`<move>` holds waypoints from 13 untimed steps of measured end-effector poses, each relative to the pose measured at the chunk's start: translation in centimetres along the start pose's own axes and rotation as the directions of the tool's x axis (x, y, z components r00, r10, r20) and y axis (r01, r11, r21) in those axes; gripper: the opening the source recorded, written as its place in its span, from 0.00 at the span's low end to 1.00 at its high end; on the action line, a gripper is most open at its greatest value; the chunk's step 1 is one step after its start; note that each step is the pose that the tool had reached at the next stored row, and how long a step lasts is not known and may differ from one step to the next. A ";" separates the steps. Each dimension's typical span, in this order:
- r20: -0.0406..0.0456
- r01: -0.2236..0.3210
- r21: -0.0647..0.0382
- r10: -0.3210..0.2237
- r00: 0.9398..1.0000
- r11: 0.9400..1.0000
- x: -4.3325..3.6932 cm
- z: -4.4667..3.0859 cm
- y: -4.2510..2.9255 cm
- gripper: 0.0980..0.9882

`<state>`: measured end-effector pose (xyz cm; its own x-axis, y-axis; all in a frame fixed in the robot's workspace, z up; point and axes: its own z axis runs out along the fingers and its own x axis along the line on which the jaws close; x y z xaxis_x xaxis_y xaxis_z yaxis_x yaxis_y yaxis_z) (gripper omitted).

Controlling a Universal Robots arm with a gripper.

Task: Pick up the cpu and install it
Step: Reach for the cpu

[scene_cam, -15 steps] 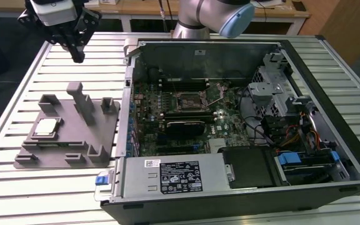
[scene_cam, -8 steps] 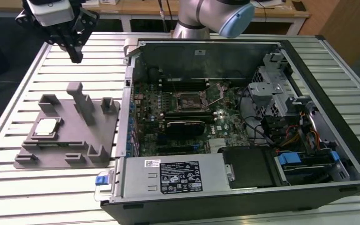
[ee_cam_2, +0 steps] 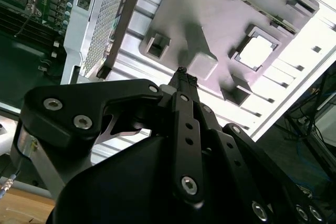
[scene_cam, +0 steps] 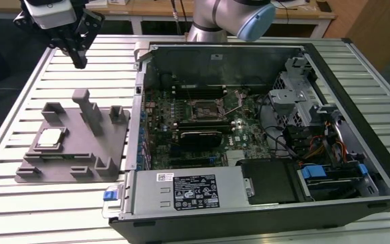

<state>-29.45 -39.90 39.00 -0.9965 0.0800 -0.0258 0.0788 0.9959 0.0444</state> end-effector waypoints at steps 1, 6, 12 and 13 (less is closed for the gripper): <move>0.000 0.000 0.000 0.000 1.000 1.000 0.07 0.00 0.00 0.01; 0.000 0.000 0.000 0.000 1.000 1.000 0.40 0.04 -0.03 0.01; 0.000 0.000 0.000 0.000 1.000 1.000 0.80 0.07 -0.07 0.01; 0.000 0.000 0.000 0.000 1.000 1.000 0.87 0.07 -0.07 0.01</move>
<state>-30.32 -39.90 38.90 -0.9965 0.0800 -0.0259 0.0788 0.9959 0.0445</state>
